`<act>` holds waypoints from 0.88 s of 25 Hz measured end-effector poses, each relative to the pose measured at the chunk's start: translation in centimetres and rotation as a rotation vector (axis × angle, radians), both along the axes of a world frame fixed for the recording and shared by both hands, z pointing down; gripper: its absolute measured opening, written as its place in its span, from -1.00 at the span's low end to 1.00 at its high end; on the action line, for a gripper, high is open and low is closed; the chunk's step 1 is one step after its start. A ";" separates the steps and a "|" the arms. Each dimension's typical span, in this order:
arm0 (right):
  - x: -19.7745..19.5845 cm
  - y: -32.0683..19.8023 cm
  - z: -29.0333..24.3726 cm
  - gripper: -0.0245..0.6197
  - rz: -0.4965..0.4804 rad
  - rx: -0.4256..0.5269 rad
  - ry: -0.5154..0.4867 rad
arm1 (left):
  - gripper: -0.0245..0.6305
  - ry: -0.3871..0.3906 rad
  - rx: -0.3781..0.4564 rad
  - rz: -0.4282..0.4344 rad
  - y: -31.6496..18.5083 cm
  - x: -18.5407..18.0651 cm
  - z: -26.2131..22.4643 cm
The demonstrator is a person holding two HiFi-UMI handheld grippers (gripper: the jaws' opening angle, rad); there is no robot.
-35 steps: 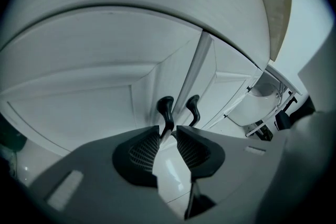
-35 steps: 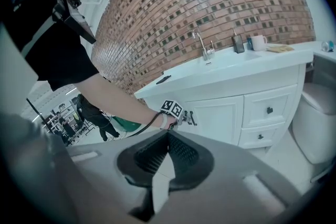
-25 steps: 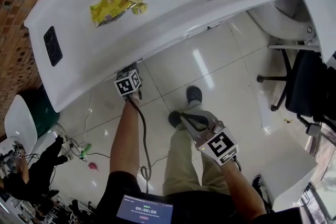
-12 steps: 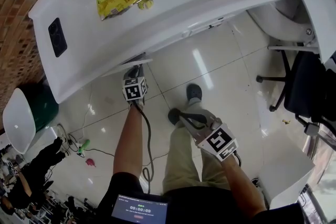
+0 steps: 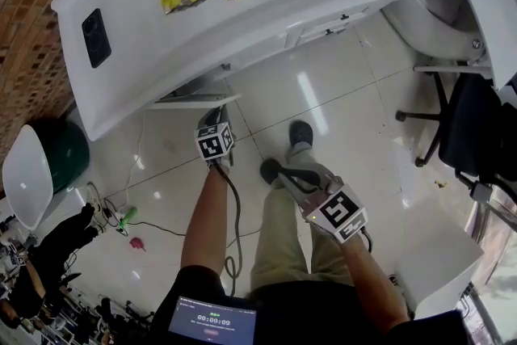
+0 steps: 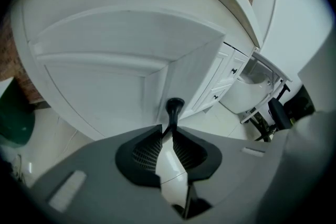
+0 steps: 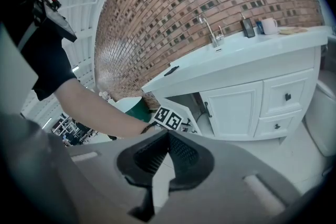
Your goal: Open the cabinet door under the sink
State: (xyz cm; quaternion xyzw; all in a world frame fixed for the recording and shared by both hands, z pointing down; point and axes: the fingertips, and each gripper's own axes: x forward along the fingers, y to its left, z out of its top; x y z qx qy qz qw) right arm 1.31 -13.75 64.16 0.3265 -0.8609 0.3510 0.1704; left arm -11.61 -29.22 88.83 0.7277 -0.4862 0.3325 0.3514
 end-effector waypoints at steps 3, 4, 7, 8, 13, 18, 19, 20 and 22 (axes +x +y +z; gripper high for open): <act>-0.8 0.6 -0.6 -0.95 -0.010 0.005 0.004 | -0.66 0.072 -0.016 -0.107 0.8 -0.7 0.0; -1.0 0.7 -0.8 -0.95 -0.013 0.008 0.005 | -0.66 0.086 -0.020 -0.134 1.1 -1.0 0.0; -1.1 1.0 -1.5 -0.95 -0.015 0.021 0.014 | -0.66 0.087 -0.029 -0.171 1.9 -1.7 0.0; -0.9 1.1 -1.7 -0.95 -0.013 0.025 0.019 | -0.66 0.085 -0.032 -0.176 2.3 -1.9 0.0; -0.1 2.1 -1.8 -0.95 0.014 0.018 0.039 | -0.65 0.082 -0.051 -0.188 4.5 -2.9 0.0; -1.0 3.0 -2.0 -0.95 0.017 0.009 0.026 | -0.65 0.078 -0.081 -0.187 6.8 -4.5 0.2; -1.4 3.2 -2.1 -0.95 0.016 0.010 0.021 | -0.66 0.076 -0.087 -0.183 7.3 -4.8 0.3; -1.8 3.4 -2.1 -0.95 0.014 0.011 0.016 | -0.66 0.077 -0.093 -0.182 7.8 -5.1 0.4; -2.7 3.9 -2.1 -0.95 0.011 0.011 0.009 | -0.67 0.071 -0.104 -0.184 8.7 -5.7 0.6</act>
